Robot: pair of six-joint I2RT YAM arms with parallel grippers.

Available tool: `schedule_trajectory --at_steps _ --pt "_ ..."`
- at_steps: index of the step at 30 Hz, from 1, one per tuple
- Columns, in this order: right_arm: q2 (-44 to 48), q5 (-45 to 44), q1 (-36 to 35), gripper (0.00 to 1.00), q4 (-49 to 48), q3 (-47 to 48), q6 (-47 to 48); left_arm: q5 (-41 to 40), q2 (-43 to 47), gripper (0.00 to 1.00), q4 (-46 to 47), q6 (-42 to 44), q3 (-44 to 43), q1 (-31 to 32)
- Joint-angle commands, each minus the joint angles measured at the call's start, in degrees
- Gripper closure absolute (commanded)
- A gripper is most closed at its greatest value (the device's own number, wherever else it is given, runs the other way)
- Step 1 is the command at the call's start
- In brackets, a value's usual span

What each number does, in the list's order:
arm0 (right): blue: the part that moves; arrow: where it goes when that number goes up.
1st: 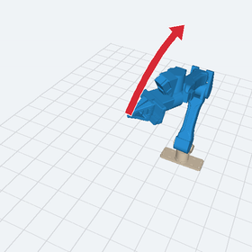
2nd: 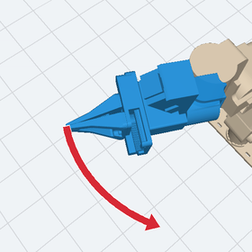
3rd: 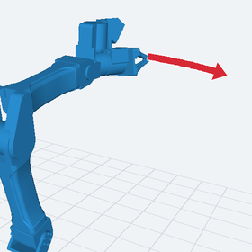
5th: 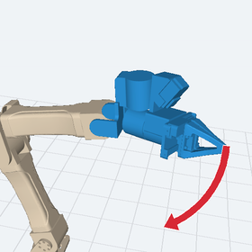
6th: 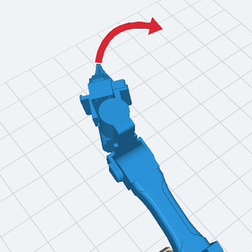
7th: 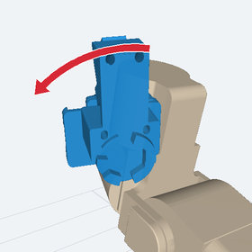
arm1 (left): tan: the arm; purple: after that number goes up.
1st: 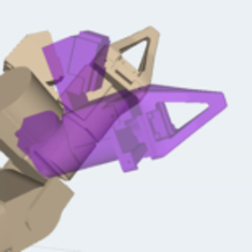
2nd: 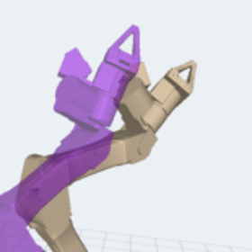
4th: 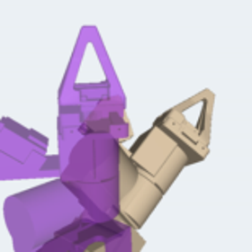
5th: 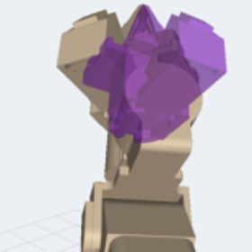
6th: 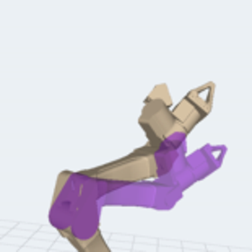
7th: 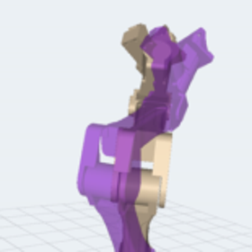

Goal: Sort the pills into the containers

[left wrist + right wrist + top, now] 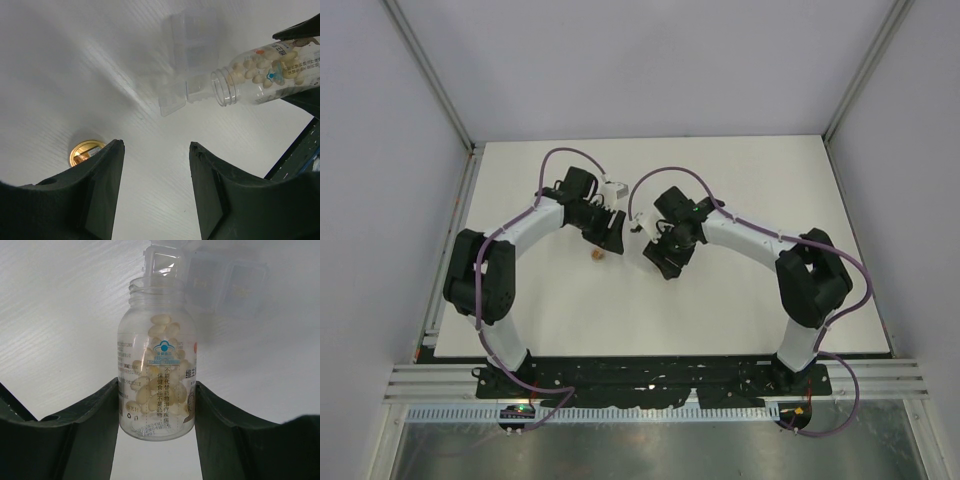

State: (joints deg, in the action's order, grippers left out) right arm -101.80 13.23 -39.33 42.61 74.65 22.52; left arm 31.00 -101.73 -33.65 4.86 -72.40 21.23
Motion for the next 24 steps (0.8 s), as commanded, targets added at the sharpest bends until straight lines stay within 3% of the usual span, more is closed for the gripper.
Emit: schedule_trajectory --at_steps 1,24 --pt "-0.15 -0.93 -0.4 0.94 1.42 3.3 1.12 -0.42 1.63 0.42 1.66 -0.38 0.24 -0.32" --pt "-2.7 -2.6 -1.36 0.94 4.24 6.56 1.47 -3.41 2.24 0.42 2.97 -1.52 1.12 -0.93"
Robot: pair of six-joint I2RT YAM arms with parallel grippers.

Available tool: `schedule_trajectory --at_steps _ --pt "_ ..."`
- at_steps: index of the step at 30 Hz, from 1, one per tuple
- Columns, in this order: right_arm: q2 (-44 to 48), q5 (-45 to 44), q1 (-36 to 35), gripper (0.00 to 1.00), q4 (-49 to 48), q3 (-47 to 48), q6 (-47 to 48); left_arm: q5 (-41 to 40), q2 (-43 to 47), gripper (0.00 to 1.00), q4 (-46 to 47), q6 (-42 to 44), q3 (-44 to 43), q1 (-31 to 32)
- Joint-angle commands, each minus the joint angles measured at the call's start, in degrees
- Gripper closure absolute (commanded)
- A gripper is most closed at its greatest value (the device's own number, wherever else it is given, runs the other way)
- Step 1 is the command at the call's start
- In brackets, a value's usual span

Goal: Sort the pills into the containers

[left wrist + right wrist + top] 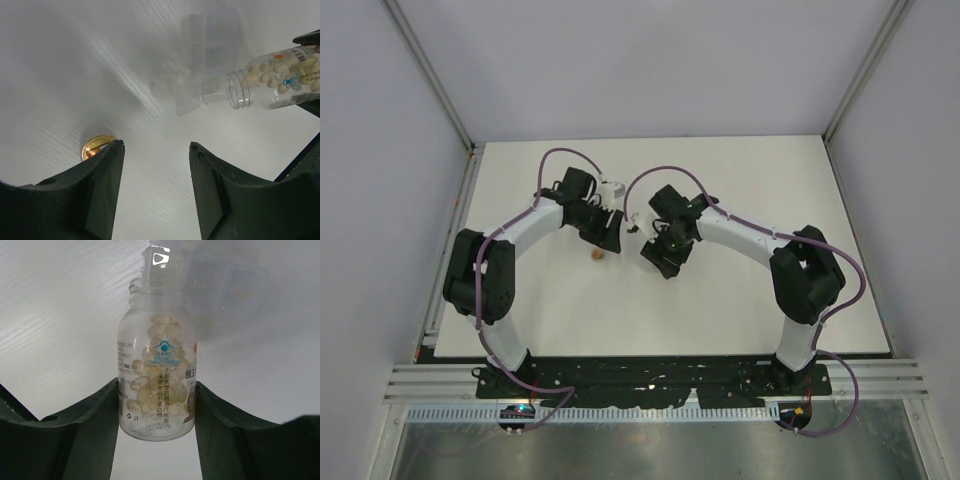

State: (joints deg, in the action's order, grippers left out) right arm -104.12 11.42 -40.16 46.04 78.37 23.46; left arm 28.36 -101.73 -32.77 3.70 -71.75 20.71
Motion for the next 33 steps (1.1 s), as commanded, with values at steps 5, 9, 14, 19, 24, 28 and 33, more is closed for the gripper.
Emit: schedule_trajectory --at_steps 5,9,14,19,24,28,33 --pt "-1.0 -1.4 -0.62 0.94 1.77 3.63 0.79 -1.29 2.15 0.42 2.1 -0.54 0.55 -0.41" --pt "-1.44 -1.75 -0.71 0.94 2.38 4.07 0.97 -1.38 2.15 0.42 2.1 -0.63 0.55 -0.49" --pt "-1.88 -2.28 -0.79 0.94 3.18 4.86 1.06 -1.29 2.07 0.42 2.19 -0.8 0.47 -0.49" --pt "-2.14 -2.72 -0.97 0.95 3.7 5.39 1.15 -1.46 2.06 0.42 2.19 -0.89 0.47 -0.58" --pt "-2.5 -3.16 -0.97 0.95 4.58 6.09 1.23 -1.38 2.15 0.42 2.1 -0.89 0.64 -0.67" --pt "-2.93 -3.6 -1.15 0.95 5.2 6.53 1.32 -1.55 2.07 0.42 2.19 -0.89 0.55 -0.67" --pt "-3.02 -3.6 -1.23 0.95 5.55 6.8 1.23 -1.46 2.06 0.42 2.1 -0.89 0.64 -0.67"
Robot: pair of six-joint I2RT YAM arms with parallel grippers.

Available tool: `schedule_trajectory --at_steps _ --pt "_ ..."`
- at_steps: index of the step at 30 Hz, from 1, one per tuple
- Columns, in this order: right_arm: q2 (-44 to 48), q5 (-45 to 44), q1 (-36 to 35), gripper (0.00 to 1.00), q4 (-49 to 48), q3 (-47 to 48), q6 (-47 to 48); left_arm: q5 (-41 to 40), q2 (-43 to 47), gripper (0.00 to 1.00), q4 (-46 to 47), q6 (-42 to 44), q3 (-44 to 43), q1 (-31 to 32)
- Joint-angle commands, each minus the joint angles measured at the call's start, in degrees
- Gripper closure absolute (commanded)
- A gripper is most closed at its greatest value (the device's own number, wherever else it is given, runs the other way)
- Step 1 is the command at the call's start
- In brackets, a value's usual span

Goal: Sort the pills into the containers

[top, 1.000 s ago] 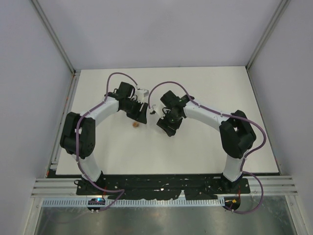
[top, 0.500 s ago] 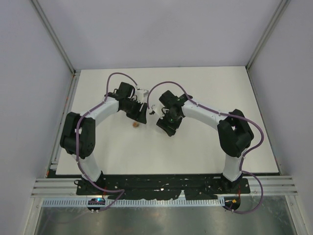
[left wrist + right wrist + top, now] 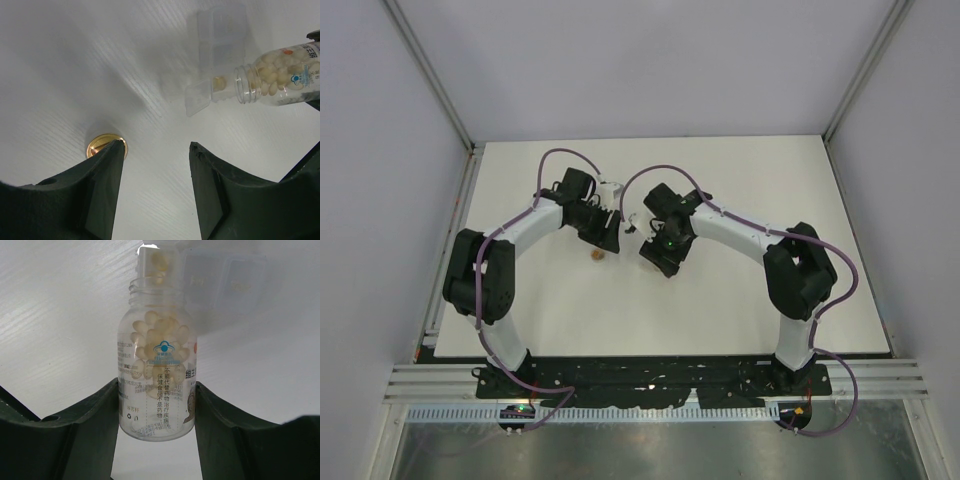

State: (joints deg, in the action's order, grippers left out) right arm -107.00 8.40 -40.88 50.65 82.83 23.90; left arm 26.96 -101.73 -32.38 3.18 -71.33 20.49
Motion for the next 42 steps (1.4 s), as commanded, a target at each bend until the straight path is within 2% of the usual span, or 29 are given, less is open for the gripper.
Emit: schedule_trajectory --at_steps 1,24,42 --pt "-0.14 -0.67 -0.51 0.95 0.94 2.34 0.8 0.02 1.98 0.42 1.88 -0.37 0.23 -0.45" --pt "2.06 -0.23 -0.51 0.94 -0.55 0.5 0.53 0.46 1.71 0.42 1.36 -0.37 0.05 -0.45" --pt "7.33 0.56 -0.25 0.94 -6.35 -4.87 -1.05 2.22 2.15 0.42 1.09 -0.63 -0.12 -1.24"
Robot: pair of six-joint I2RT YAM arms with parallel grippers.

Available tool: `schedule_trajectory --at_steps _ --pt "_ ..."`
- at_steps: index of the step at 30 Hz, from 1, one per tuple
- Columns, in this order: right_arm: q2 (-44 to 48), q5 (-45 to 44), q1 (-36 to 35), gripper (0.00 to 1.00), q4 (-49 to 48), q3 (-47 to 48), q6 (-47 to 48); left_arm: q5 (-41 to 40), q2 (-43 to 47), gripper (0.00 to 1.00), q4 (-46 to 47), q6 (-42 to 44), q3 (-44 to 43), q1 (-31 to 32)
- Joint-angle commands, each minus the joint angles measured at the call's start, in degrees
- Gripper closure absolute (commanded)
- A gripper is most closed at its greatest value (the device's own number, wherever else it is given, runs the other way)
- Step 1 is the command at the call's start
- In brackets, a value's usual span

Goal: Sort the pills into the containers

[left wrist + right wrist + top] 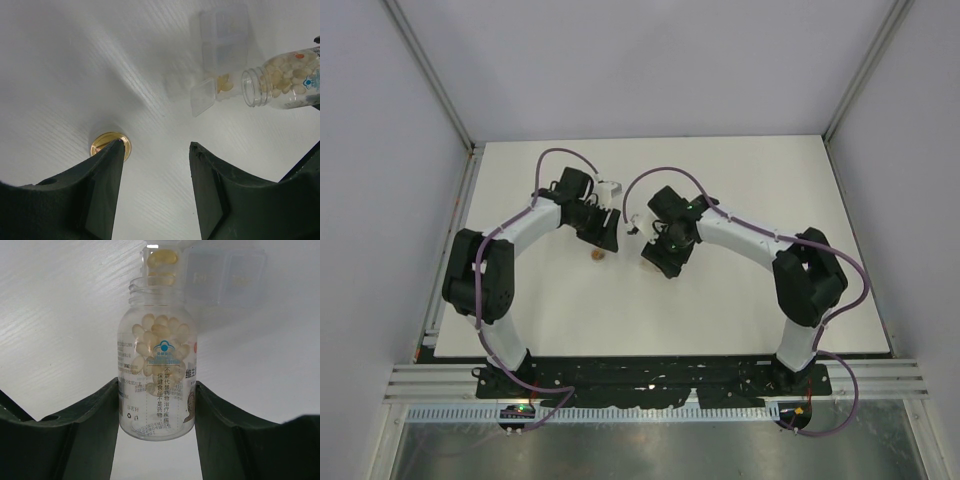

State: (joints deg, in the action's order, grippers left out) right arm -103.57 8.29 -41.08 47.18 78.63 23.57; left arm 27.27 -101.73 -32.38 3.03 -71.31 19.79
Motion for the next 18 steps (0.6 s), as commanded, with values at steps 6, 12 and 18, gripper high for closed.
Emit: schedule_trajectory --at_steps 6,12,18 --pt "7.49 1.81 0.74 0.94 -6.57 -4.8 -1.42 5.07 2.42 0.42 1.44 -0.39 0.03 -1.33" --pt "13.39 4.62 2.58 0.94 -13.86 -12.0 -2.48 10.25 2.42 0.41 1.36 0.05 -0.06 -2.39" --pt "20.06 11.82 6.09 0.94 -22.64 -18.94 -3.71 15.79 4.08 0.41 0.65 1.54 -0.41 -2.83"
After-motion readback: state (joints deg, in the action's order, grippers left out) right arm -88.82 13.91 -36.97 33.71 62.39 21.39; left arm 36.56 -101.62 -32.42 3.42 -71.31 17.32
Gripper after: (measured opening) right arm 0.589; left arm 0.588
